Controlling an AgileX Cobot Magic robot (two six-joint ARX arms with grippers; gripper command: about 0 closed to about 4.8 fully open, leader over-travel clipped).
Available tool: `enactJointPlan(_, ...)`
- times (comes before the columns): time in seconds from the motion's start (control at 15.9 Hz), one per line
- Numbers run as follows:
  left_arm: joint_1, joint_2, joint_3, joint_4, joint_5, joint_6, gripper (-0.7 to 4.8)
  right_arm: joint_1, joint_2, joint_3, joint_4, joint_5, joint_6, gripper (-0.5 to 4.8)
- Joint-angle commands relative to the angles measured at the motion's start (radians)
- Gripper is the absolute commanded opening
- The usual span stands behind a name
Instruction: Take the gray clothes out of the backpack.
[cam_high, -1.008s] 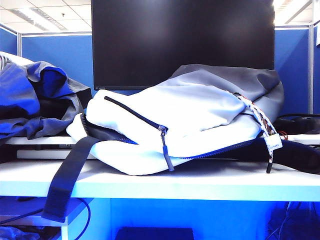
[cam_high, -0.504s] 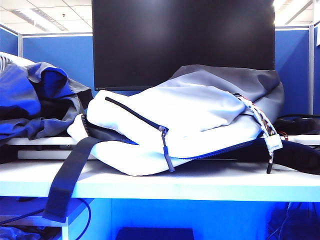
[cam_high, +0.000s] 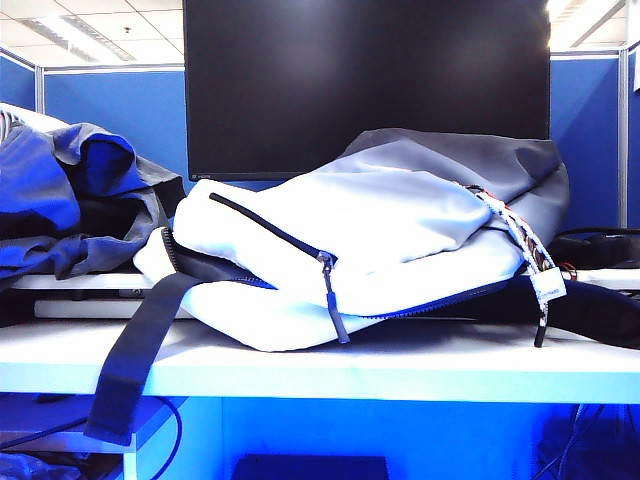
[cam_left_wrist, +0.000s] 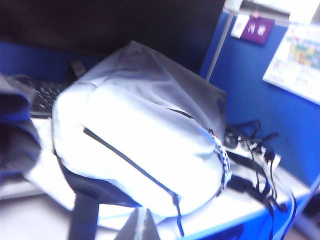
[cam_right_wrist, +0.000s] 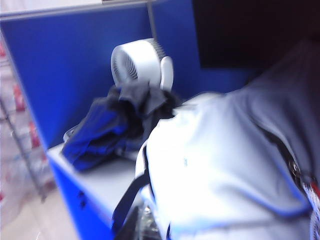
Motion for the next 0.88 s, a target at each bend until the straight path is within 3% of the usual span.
enactJointPlan(0.06, 0.000, -0.003, -0.149, 0.184, 0.001, -0.048, -0.06, 0.001, -0.002, -0.159, 0.223, -0.002, 0.001, 0.08)
enactJointPlan(0.25, 0.000, -0.003, -0.219, 0.120, 0.006, -0.081, -0.06, 0.002, -0.002, -0.190, 0.145, -0.023, 0.059, 0.08)
enactJointPlan(0.44, 0.000, -0.003, -0.255, 0.106, 0.011, -0.079, -0.06, 0.001, -0.002, -0.197, 0.116, -0.049, 0.028, 0.07)
enactJointPlan(0.57, 0.000, -0.003, -0.303, 0.134, -0.045, -0.064, -0.06, 0.001, -0.002, -0.229, 0.119, 0.031, 0.000, -0.01)
enactJointPlan(0.69, 0.000, -0.003, -0.320, 0.145, -0.070, 0.025, -0.06, 0.001, -0.002, -0.266, 0.118, 0.095, -0.006, -0.01)
enactJointPlan(0.76, 0.000, -0.003, -0.320, 0.166, -0.105, 0.050, -0.06, 0.000, -0.002, -0.268, 0.117, 0.124, -0.018, -0.01)
enactJointPlan(0.88, 0.000, -0.003, -0.320, 0.210, -0.357, 0.114, -0.06, -0.001, -0.002, -0.268, 0.118, 0.335, -0.177, -0.01)
